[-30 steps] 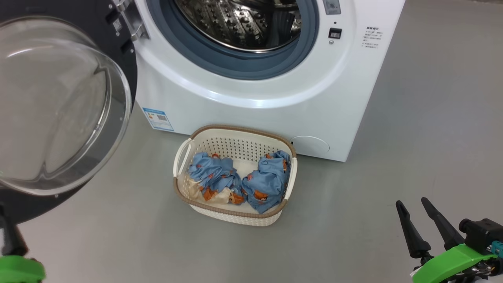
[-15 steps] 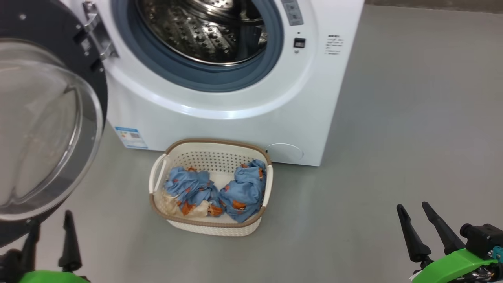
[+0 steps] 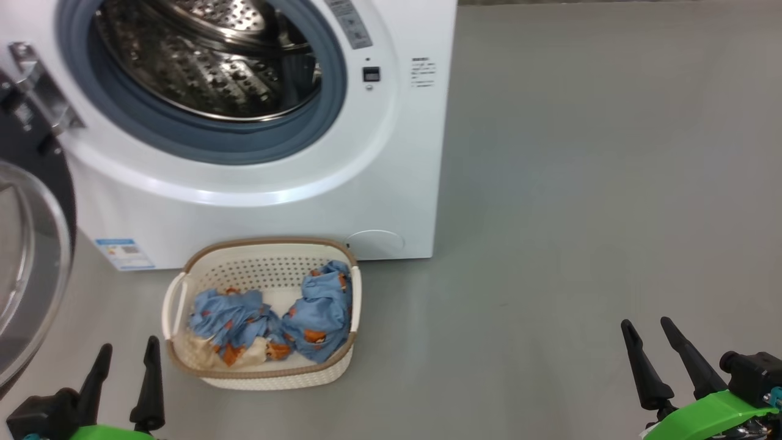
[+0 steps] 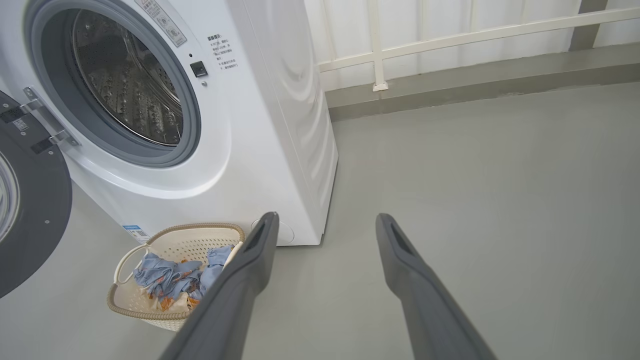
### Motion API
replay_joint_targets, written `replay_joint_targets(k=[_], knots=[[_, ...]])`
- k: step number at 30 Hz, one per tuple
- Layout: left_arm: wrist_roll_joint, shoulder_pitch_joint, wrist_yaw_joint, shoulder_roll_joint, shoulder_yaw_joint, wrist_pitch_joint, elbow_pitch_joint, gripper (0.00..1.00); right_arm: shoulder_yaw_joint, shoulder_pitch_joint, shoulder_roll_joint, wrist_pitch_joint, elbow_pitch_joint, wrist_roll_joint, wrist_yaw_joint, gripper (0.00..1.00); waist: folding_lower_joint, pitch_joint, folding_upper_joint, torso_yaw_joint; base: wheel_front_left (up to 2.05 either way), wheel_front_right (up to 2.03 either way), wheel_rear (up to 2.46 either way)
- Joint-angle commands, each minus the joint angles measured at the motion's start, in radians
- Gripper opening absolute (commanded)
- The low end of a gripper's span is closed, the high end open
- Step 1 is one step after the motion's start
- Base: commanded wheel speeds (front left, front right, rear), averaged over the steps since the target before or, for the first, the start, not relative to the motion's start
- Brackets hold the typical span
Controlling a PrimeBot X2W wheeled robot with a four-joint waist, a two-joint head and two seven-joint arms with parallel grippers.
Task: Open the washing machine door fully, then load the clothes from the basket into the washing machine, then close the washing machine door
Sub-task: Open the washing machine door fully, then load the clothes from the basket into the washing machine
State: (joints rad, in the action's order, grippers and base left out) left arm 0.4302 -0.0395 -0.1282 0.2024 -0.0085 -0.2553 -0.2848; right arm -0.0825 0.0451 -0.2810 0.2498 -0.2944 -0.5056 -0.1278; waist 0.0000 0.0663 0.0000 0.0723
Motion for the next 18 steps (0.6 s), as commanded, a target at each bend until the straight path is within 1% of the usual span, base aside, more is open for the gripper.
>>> replay_joint_targets(k=[1, 2, 7, 18], knots=[[0.009, -0.011, -0.002, 0.032, 0.028, -0.006, 0.03, 1.0, -0.013, -0.001, -0.013, 0.012, 0.026, -0.003, -0.003, 1.0, 0.0, -0.004, 0.0, -0.049, 0.0, 0.0, 0.0], [0.016, -0.009, -0.002, 0.037, 0.014, -0.006, 0.037, 1.0, -0.009, -0.001, -0.013, 0.012, 0.027, -0.003, -0.003, 1.0, 0.0, -0.003, 0.0, -0.067, 0.0, 0.0, 0.0], [0.031, -0.002, -0.002, 0.039, -0.003, -0.006, 0.049, 1.0, -0.001, -0.006, -0.014, 0.012, 0.031, -0.003, -0.003, 1.0, 0.0, -0.005, 0.0, -0.098, 0.0, 0.0, 0.0], [0.062, 0.005, -0.002, 0.055, -0.031, -0.006, 0.048, 1.0, 0.01, -0.018, -0.005, 0.012, 0.036, 0.002, -0.003, 1.0, 0.0, -0.012, 0.0, -0.112, 0.0, 0.0, 0.0]])
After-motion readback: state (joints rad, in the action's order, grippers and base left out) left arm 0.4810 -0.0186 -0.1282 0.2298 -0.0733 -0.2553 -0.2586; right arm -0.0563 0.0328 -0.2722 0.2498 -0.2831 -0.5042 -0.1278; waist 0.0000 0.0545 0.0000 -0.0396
